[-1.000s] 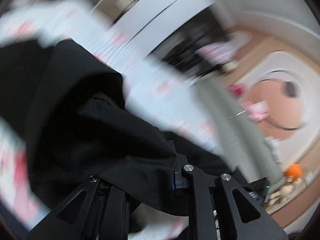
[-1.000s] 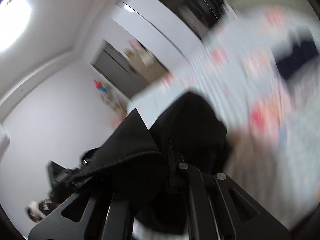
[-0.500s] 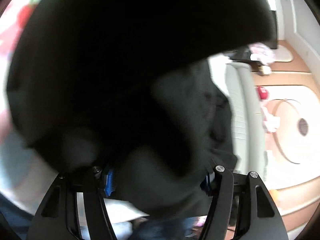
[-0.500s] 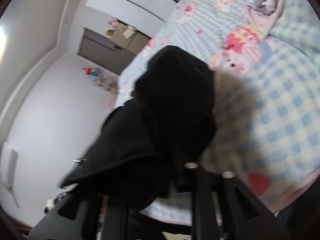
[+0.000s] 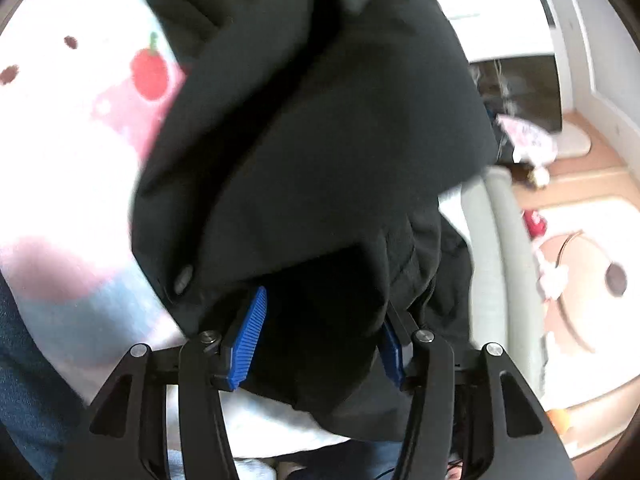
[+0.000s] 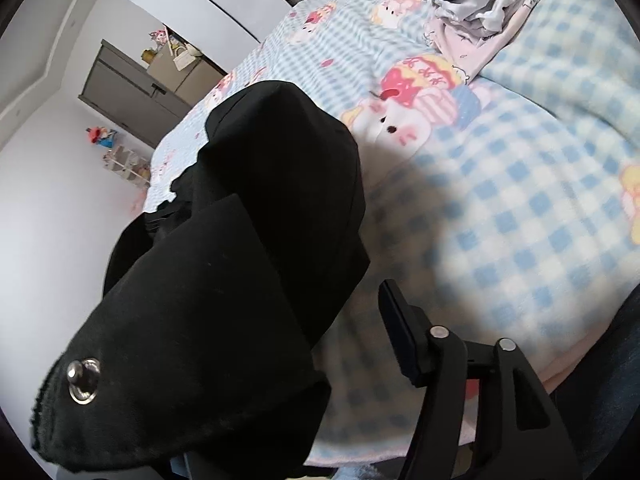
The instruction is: Fold clothes
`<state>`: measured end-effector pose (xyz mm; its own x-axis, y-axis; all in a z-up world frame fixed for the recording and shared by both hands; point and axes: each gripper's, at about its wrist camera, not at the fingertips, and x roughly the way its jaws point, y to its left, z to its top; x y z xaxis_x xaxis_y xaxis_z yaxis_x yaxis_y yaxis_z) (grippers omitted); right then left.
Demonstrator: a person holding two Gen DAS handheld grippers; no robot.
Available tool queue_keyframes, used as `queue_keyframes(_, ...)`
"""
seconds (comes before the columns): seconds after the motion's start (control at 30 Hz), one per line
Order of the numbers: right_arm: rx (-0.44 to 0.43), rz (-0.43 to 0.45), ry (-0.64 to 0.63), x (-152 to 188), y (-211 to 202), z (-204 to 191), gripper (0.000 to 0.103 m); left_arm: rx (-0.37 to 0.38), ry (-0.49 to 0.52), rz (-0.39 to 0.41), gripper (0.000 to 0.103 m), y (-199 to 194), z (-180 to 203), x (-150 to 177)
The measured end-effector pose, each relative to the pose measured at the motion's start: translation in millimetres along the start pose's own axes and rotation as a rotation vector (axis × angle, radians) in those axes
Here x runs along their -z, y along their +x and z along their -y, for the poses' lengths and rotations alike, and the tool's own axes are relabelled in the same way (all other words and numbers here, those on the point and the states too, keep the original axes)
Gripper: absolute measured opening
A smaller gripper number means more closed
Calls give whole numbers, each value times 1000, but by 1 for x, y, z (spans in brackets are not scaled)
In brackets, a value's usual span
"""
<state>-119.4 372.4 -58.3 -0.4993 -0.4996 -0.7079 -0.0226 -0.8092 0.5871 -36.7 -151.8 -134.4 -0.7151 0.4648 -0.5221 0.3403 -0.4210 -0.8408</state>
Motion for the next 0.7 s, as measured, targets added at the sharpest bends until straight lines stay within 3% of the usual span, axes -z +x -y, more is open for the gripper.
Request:
queue_keyframes(0.1, -30, -65, -11, 5, 8, -4, 65, 14, 55, 49, 59, -11, 12, -5)
queue_keyframes(0.2, -74, -118, -77, 16, 10, -20, 61, 33, 91, 90, 68, -24, 20, -8)
queue_keyframes(0.27, -103, -125, -128, 18, 10, -30, 42, 27, 115, 119, 66, -35, 25, -11)
queue_keyframes(0.3, -117, -118, -149, 16, 7, -34, 21, 23, 128, 133, 66, -41, 28, -12)
queue_keyframes(0.33, -130, -104, -168, 13, 2, -38, 14, 20, 140, 147, 66, -46, 31, -13)
queue_keyframes(0.47, -196, 57, -113, -17, -37, -31, 10, 26, 154, 187, 66, -70, 27, -44)
queue_keyframes(0.57, -134, 166, -107, -36, -58, -24, 10, -34, 181, 209, 66, -35, 36, -63)
queue_keyframes(0.63, -104, 176, -106, -36, -62, -23, 10, -66, 205, 197, 66, -29, 35, -65)
queue_keyframes(0.7, -111, 127, -81, -27, -53, -19, 13, -68, 207, 155, 66, -26, 27, -63)
